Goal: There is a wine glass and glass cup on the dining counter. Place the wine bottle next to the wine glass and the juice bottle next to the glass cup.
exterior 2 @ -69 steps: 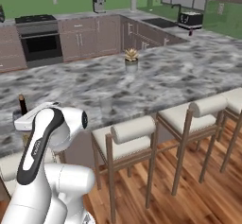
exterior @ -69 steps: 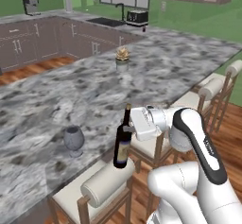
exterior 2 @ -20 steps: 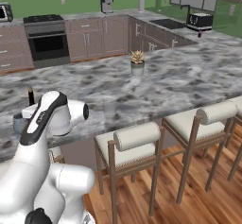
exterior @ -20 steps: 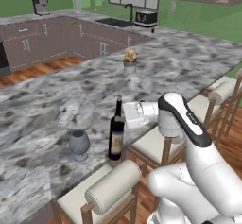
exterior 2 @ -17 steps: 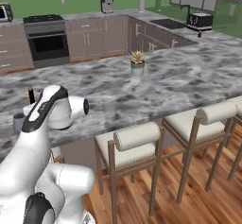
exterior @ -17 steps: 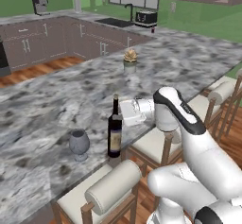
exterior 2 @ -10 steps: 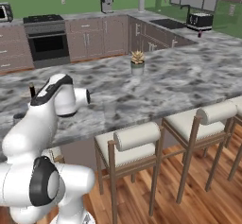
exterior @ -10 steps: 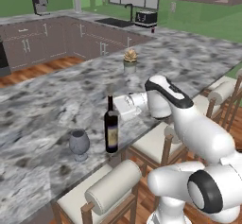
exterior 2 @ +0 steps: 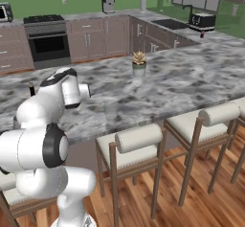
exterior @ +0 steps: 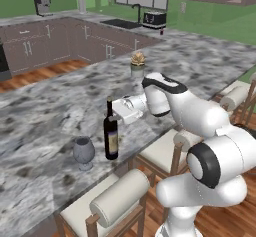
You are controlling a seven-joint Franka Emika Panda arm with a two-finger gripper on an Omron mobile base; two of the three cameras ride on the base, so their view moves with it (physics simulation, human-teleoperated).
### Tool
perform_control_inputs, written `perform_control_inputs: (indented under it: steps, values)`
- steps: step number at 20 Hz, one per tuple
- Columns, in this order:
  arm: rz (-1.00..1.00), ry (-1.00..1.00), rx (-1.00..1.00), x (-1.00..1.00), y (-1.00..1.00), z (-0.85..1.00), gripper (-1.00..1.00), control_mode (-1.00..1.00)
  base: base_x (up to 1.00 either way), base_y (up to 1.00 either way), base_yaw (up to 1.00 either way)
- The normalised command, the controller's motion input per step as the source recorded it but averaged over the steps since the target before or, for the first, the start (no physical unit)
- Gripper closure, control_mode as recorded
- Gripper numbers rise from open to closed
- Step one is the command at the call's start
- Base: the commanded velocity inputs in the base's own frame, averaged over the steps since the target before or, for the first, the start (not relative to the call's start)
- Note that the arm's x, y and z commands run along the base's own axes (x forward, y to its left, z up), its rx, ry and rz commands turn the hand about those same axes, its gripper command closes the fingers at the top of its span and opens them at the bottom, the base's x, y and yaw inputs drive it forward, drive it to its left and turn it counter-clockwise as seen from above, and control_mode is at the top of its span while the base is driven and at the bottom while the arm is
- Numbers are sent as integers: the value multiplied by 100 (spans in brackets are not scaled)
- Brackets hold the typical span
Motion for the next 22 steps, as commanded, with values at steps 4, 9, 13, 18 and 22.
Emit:
perform_control_inputs:
  steps: [4,9,13,18,22]
  values:
    - [12,0,0,13,19,-11,100,-100,0,0,0]
    - [5,-4,0,3,14,-13,100,-100,0,0,0]
    - [0,-6,0,2,2,-11,100,-100,0,0,0]
    - [0,-14,0,1,3,-11,100,-100,0,0,0]
    - [0,-10,0,2,3,-10,100,-100,0,0,0]
